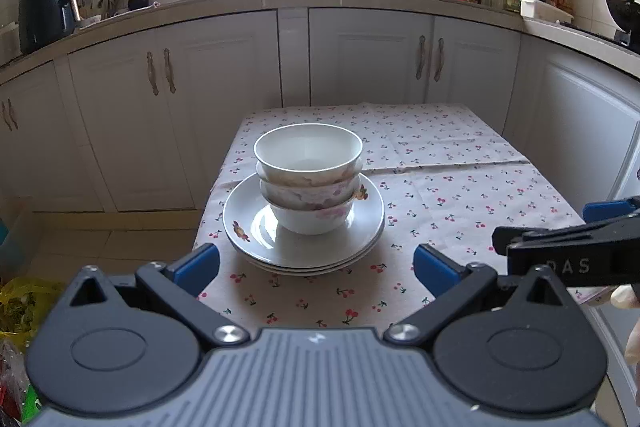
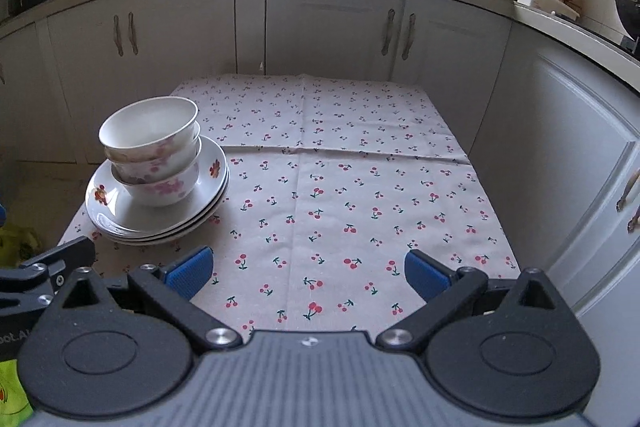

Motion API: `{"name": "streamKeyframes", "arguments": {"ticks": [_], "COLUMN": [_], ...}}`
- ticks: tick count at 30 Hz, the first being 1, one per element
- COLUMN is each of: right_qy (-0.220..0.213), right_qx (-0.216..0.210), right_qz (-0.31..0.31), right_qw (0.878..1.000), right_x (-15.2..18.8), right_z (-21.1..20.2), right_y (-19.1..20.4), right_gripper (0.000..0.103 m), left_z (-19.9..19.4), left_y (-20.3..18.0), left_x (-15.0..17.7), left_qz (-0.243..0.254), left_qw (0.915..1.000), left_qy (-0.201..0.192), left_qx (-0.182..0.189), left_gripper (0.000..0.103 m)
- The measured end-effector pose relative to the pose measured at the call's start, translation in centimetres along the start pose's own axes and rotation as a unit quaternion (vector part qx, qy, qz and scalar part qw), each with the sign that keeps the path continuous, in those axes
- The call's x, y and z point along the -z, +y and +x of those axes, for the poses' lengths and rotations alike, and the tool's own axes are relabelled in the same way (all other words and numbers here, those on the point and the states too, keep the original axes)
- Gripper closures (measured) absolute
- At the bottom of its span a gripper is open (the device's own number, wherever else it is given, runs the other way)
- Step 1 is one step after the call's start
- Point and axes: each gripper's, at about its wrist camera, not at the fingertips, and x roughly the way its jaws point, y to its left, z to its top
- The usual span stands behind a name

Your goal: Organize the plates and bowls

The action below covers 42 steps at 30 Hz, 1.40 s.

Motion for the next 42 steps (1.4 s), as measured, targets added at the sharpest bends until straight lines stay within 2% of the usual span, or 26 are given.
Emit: {"name": "streamKeyframes", "arguments": {"ticks": [7,20,42], "right_qy": [-0.022,-0.034,-0.039], "right_qx": [0.008,0.018,0.027], "right_qz": [0.005,0.005,0.008], "right_qw": [1.000,0.999,0.999], "right_x": [0.2,0.1,0.1], "right_z": [-1.3,-1.6,-1.7], "right_y": [-0.4,-0.4,-0.6], "right_gripper": [0.000,0.000,0.000], "left_z": [-0.1,-0.2,-0.2], "left_y": [-0.4,-0.4,-0.7], "left_x": [0.0,-0.1,-0.3], "left_qz": [-0.006,-0.013,-0.011], "left_qw": [1.0000,0.9999,0.9999], "left_qy": [0.004,0.003,0.002], "left_qx": [0.000,0.002,0.001], "left_gripper": [0.001,0.001,0.001]}}
